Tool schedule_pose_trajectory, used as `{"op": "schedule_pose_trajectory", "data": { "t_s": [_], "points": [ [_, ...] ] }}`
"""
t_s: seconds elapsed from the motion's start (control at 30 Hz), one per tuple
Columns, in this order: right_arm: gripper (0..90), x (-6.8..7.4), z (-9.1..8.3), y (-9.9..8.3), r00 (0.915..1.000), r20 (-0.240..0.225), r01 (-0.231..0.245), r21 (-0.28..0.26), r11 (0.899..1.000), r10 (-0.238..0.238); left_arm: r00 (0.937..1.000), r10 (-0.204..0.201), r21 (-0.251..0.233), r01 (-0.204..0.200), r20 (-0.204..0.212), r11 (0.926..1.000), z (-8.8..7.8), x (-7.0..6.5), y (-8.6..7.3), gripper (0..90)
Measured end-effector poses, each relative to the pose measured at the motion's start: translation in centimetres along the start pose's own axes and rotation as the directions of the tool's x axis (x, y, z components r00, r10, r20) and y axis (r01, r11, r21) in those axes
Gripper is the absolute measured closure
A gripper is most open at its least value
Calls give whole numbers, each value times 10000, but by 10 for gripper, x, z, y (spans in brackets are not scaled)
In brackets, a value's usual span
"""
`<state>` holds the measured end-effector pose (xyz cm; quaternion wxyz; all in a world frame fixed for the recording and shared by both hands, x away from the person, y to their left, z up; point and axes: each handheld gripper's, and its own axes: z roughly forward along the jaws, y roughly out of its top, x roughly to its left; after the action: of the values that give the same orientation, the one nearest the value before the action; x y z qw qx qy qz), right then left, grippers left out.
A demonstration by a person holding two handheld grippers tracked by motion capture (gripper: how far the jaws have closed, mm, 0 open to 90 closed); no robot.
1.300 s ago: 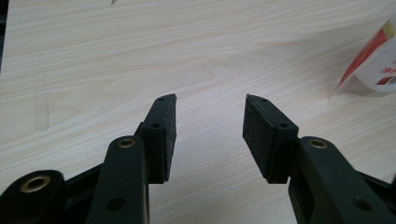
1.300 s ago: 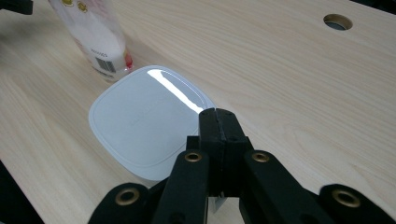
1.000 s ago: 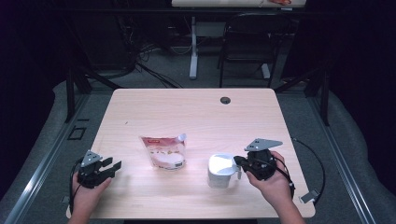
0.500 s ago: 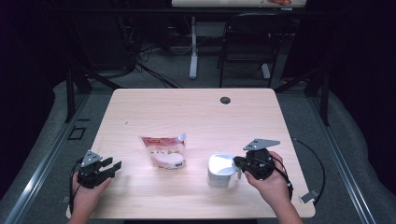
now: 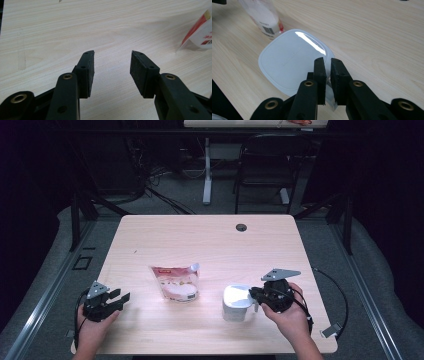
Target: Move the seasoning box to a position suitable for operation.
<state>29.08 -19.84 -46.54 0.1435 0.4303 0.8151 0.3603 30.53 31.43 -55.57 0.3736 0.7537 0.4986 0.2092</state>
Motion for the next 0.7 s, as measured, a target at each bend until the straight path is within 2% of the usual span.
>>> {"op": "schedule_pose_trajectory", "data": {
  "t_s": [0.3, 0.7],
  "points": [
    [841, -1, -1, -2, 9999, 144, -74, -113, 9999, 76, 10000, 15, 3, -15, -16, 10000, 0, 0, 0, 546],
    [859, -3, -2, -6, 9996, 50, -279, -262, 9993, 280, 10000, 25, -2, -25, -36, 10000, 0, 0, 0, 546]
  ]
}}
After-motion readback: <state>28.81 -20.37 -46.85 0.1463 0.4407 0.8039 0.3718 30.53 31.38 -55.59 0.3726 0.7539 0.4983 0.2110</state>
